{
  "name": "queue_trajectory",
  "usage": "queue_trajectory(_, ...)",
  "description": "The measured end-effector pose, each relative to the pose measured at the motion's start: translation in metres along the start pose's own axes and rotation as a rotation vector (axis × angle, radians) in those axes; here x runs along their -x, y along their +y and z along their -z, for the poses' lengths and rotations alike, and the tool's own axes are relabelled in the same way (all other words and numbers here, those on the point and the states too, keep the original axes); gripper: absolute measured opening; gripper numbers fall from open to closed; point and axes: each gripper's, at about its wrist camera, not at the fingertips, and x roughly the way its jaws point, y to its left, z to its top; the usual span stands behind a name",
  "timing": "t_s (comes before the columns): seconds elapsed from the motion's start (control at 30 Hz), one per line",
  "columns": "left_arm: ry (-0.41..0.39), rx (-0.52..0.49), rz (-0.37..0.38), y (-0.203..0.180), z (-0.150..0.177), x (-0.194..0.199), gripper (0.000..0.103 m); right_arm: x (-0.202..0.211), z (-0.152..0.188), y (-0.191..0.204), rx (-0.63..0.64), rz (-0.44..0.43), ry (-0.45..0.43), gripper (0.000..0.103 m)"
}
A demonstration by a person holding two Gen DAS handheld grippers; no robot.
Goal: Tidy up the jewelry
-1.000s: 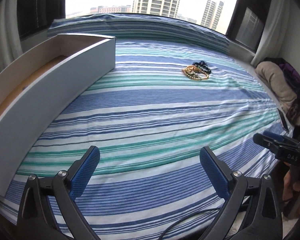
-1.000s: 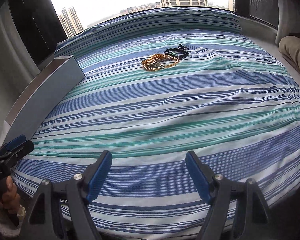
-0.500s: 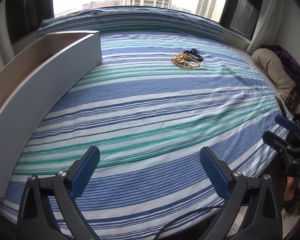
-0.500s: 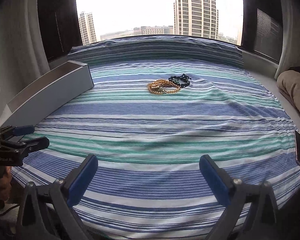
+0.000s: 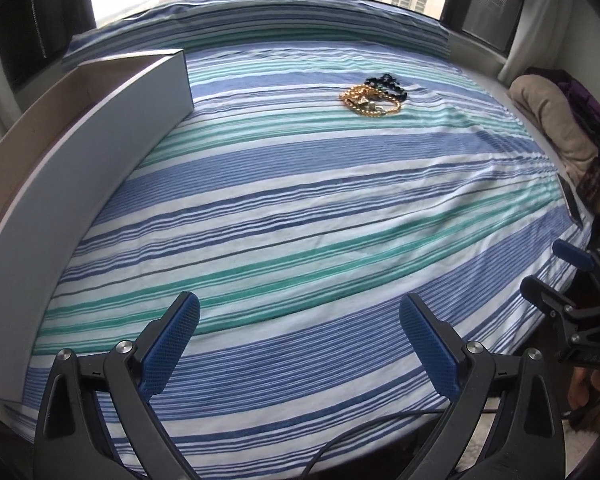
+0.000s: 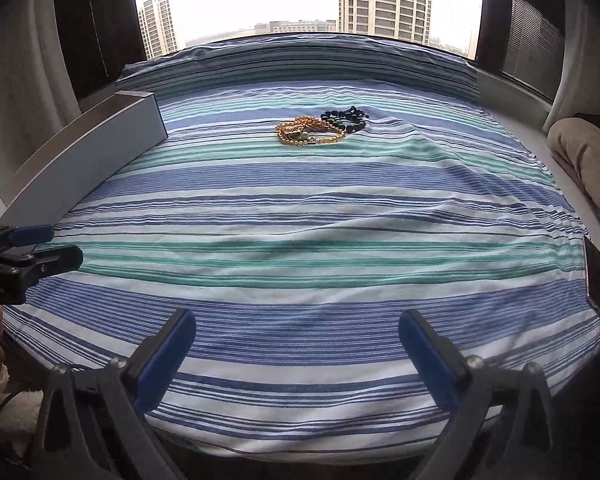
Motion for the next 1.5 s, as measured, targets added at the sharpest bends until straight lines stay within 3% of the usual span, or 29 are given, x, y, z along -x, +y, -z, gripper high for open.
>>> queue_trajectory(0.23,-0.026,0.014,0.009,0.0,-0.017,0.002,0.1,0.001,-0.008,-0.004,0.011,0.01,-0.035,0.103)
queue_trajectory(0.5,0.032,-0.013,0.012,-0.005,-0.052,-0.028,0.1,0.001,-0.007,-0.005,0.018,-0.009,-0.048,0.103)
queue_trajectory(0.67,0.061,-0.059,0.039,-0.017,-0.092,-0.052,0.1,-0.002,-0.002,-0.016,-0.018,-0.006,-0.03,0.103)
queue_trajectory(0.77,0.068,-0.105,0.095,-0.032,-0.118,-0.067,0.1,-0.004,0.001,-0.022,-0.039,-0.021,-0.017,0.103)
queue_trajectory(0.97,0.024,-0.161,0.081,-0.062,-0.192,-0.115,0.097,-0.002,0.006,-0.033,-0.067,-0.042,-0.021,0.103)
queue_trajectory(1.03,0.03,-0.157,0.068,-0.069,-0.216,-0.136,0.084,0.0,0.007,-0.038,-0.081,-0.048,-0.023,0.103)
queue_trajectory(1.17,0.058,-0.155,0.066,-0.085,-0.251,-0.177,0.075,0.004,0.013,-0.047,-0.101,-0.053,-0.028,0.103)
queue_trajectory(1.23,0.054,-0.172,0.044,-0.093,-0.259,-0.193,0.067,0.004,0.016,-0.052,-0.115,-0.056,-0.025,0.103)
queue_trajectory(1.4,0.074,-0.257,0.008,-0.112,-0.259,-0.227,0.063,0.0,0.024,-0.068,-0.153,-0.059,-0.003,0.103)
queue_trajectory(1.47,0.082,-0.292,0.005,-0.115,-0.255,-0.233,0.038,-0.003,0.026,-0.073,-0.167,-0.064,0.006,0.103)
queue_trajectory(1.5,0.094,-0.29,0.021,-0.112,-0.253,-0.235,0.012,-0.004,0.026,-0.075,-0.172,-0.066,0.008,0.103)
